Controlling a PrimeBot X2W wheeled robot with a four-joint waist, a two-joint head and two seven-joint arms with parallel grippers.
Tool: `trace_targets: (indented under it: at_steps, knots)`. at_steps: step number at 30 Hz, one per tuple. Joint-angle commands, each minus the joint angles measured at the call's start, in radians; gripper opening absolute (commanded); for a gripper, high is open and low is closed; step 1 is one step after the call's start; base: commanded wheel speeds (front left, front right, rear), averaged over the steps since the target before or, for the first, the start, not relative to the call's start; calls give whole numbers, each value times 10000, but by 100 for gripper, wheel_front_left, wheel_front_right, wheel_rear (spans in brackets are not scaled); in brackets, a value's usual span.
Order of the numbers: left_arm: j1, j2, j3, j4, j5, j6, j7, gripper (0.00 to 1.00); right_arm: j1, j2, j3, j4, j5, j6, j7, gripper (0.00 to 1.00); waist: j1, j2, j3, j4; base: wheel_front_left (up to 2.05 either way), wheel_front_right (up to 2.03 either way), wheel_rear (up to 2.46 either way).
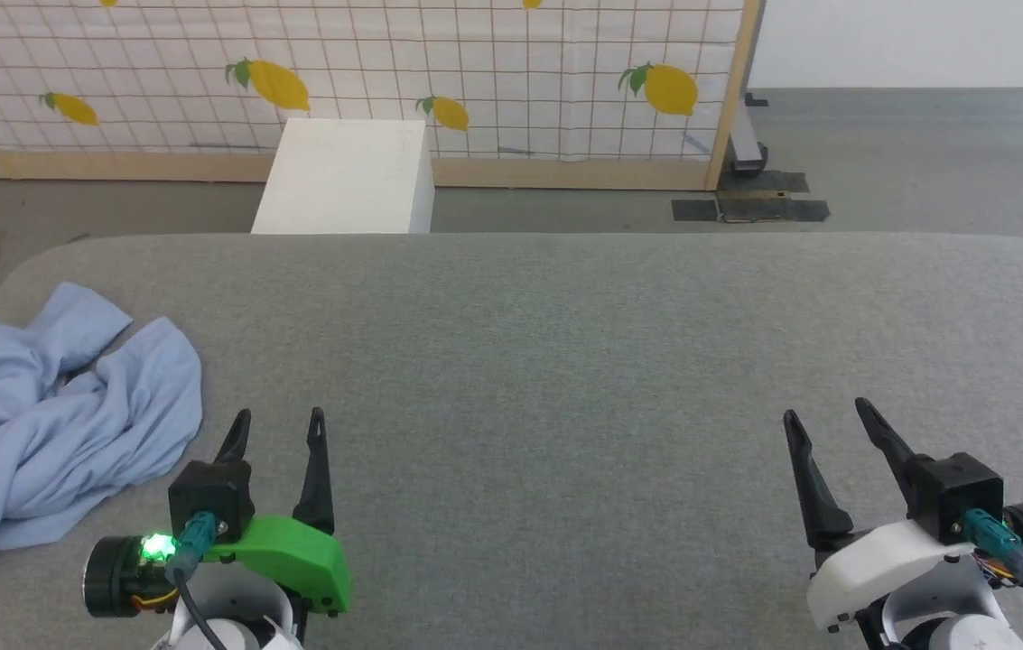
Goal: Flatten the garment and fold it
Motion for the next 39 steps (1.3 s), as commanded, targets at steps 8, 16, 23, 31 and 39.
trace_targets:
  at_steps: [8, 16, 23, 31, 39]
  knots:
    - [-122, 58, -56, 143, -283, 248, -254, 100, -104, 5, 73, 121, 161, -4, -211, 100, 0, -1, -27, 602, 0, 0, 0]
    - [-58, 98, -77, 183, -476, 420, -422, 100, -144, 7, 142, 214, 242, -5, -333, 100, 0, -1, -50, 1167, 0, 0, 0]
    - [41, 140, -75, 190, -666, 566, -564, 100, -176, 7, 241, 301, 295, -6, -425, 100, 0, -1, -82, 1590, 0, 0, 0]
    - [124, 215, -88, 181, -883, 744, -726, 100, -218, 9, 344, 391, 386, -8, -540, 100, 0, -1, -112, 2050, 0, 0, 0]
    - [212, 307, -97, 166, -1095, 953, -830, 100, -248, 10, 454, 511, 503, -9, -666, 100, 0, -1, -196, 2484, 0, 0, 0]
